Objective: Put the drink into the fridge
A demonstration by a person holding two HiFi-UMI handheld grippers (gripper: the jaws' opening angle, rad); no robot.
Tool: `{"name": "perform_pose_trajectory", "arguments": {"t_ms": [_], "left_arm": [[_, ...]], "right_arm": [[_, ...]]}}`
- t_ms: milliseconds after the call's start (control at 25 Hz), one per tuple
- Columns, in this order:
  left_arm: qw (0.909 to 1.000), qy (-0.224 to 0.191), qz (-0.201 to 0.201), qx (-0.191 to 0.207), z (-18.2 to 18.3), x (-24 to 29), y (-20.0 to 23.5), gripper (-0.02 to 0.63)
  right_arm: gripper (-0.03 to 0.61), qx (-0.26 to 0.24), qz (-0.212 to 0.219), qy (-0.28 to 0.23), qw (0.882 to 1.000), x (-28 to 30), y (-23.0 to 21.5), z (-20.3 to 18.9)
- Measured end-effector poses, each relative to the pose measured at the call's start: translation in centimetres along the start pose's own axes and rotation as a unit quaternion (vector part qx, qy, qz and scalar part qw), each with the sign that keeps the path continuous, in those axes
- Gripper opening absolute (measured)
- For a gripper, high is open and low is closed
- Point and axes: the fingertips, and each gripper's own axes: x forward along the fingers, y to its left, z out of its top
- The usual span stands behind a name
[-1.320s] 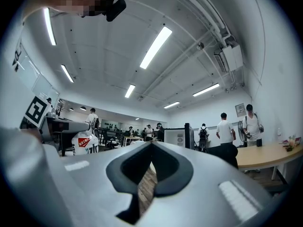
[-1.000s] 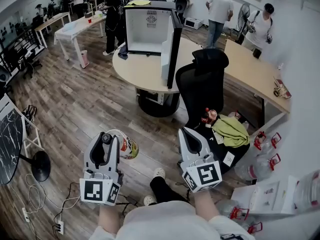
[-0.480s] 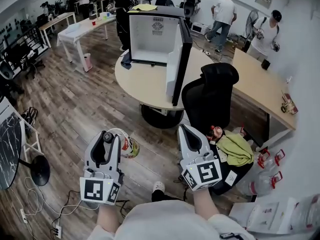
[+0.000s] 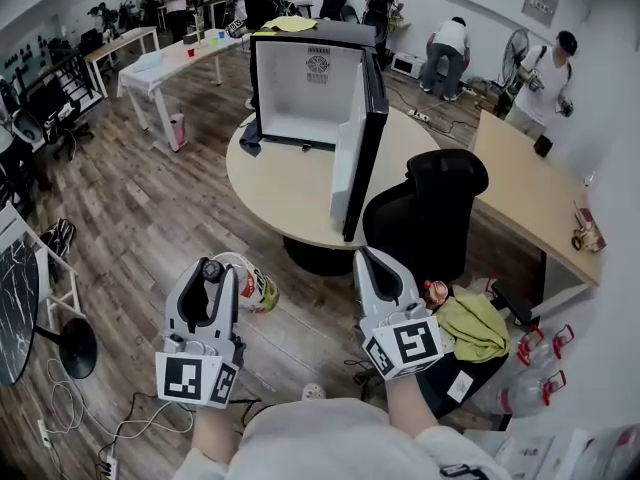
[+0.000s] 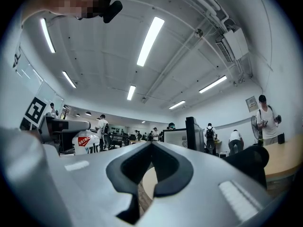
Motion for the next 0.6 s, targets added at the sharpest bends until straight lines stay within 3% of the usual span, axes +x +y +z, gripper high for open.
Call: {"name": "perform_pose_trajectory", "arguments": {"t_ms": [600], "left_arm": [[0.9999,0.008,0.007,-0.003,-2.6,7.1,3.0,0.155]], "right_arm": [[0.011,0.015,0.009,0.019,1.0,7.0,-3.3,-3.5]]}}
